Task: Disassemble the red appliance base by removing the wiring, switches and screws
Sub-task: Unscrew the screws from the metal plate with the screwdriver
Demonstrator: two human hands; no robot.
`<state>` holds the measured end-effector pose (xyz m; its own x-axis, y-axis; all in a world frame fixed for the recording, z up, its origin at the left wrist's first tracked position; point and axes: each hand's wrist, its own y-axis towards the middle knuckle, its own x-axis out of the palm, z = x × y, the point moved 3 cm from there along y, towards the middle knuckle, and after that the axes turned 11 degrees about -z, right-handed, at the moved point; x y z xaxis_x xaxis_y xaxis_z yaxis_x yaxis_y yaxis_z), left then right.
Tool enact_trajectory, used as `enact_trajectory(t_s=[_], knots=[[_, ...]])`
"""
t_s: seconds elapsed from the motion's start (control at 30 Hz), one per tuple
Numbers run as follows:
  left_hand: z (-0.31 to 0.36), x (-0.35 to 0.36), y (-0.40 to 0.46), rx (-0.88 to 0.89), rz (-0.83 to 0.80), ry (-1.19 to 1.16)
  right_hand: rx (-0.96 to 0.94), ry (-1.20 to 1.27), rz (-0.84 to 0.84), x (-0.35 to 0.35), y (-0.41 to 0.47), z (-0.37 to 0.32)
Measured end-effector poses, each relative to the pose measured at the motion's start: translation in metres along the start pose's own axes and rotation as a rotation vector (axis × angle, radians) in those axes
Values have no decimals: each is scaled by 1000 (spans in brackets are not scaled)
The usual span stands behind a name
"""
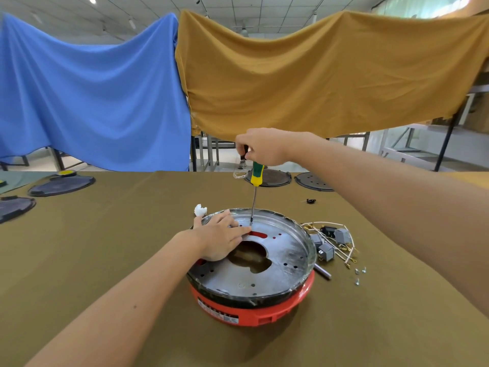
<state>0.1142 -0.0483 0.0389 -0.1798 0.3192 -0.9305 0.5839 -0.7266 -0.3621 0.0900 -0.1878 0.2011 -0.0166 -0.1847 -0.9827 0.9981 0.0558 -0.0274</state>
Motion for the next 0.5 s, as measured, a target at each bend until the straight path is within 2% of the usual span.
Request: enact_trajectory(t_s=[0.07,0.13,0.2,0.3,0.33,0.4,0.5], knots=[[0,0,1,-1,7,-5,-88,331,-13,-4,-4,0],[-1,1,1,-2,7,-1,-123,533,-18,-5,-6,0],[-2,1,2,6,5,-2,-57,481,-13,-4,-3,-3],[-3,1,3,13,3,-5,169,-49,18,-3,1,-2],[-3,1,4,12,3,-4,185,-132,21,-3,4,-2],[-3,2,4,11,4,-3,99,-53,9,-2,7,-3],[-2,2,4,5,11,7,-57,357,-27,-5,2,-1]])
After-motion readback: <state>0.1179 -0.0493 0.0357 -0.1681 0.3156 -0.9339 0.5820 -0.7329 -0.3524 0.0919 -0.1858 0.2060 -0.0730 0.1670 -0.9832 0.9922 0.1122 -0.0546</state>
